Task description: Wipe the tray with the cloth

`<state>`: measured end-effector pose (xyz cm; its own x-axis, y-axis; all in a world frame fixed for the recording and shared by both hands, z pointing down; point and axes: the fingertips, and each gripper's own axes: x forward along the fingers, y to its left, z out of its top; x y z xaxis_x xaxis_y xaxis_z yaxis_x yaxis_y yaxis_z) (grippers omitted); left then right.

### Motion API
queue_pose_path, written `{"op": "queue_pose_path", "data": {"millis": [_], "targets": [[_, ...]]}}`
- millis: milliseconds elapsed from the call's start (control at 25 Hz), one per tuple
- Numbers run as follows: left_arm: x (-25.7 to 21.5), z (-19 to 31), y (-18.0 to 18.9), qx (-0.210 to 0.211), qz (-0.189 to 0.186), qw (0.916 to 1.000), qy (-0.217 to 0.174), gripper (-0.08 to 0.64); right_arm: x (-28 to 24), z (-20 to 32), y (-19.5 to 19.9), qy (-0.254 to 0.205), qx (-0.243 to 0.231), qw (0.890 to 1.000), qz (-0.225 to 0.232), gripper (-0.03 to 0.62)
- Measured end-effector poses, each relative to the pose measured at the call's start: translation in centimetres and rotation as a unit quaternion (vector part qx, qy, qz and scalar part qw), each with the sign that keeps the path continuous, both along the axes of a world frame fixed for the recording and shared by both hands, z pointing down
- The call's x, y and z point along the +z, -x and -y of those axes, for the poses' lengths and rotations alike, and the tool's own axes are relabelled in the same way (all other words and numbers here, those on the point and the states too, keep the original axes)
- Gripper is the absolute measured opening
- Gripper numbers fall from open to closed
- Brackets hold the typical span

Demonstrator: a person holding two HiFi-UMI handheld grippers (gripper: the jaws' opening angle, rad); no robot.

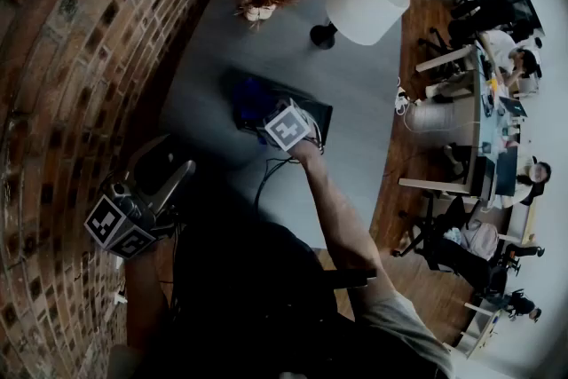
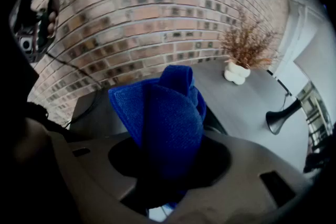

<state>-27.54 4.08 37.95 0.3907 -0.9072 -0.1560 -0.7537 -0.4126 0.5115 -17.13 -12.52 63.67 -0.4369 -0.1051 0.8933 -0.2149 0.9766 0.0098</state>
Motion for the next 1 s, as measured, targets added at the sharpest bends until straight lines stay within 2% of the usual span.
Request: {"op": "queue_pose_path", "data": {"millis": [160,240,360,440,520,640,680,760,840,920,1000], "targets": [[0.6,-0.4,-0.6,0.000,0.000,0.9999,0.010,0.186,0.9,-5.2,-3.2,-0.021,-0.103,0.992,-0.076,0.190],[0.7,-0.3,-0.7,0.002,-0.001,0.9999,0.011,0.186,0.6,-5.5,-4.3,-0.024,-0.110,0.989,-0.097,0.190],[0.7,-0.2,-0.9,0.004,-0.004,0.9999,0.012,0.186,-0.3,-3.3,-2.3,-0.030,-0.034,0.999,-0.020,0.190],[0.7,0.0,-1.1,0.006,-0.003,0.9999,0.013,0.185,0.3,-2.2,-3.1,-0.039,-0.005,0.999,-0.021,0.190],[0.6,0.1,-1.3,0.009,-0.001,0.9999,0.014,0.184,1.0,-0.4,-7.4,-0.037,0.055,0.996,-0.054,0.192],[0.7,0.2,-0.7,0.008,-0.004,0.9998,0.016,0.186,1.0,2.6,-15.8,-0.014,0.196,0.976,-0.089,0.192],[0.7,0.2,-0.5,0.008,-0.007,0.9998,0.017,0.185,0.6,3.3,-17.0,-0.015,0.222,0.971,-0.084,0.192],[0.8,0.1,-0.3,0.009,-0.013,0.9997,0.020,0.184,-0.8,4.1,-15.1,-0.026,0.219,0.974,-0.046,0.190],[0.8,-0.1,-0.5,0.014,-0.014,0.9996,0.022,0.184,-2.2,3.9,-8.8,-0.028,0.173,0.984,0.019,0.190],[0.8,0.2,-1.0,0.024,-0.010,0.9995,0.020,0.184,-2.6,3.9,-1.9,-0.025,0.130,0.989,0.066,0.190],[0.6,0.6,-1.5,0.033,-0.005,0.9993,0.017,0.184,-0.8,4.9,1.0,-0.025,0.112,0.992,0.047,0.190]]}}
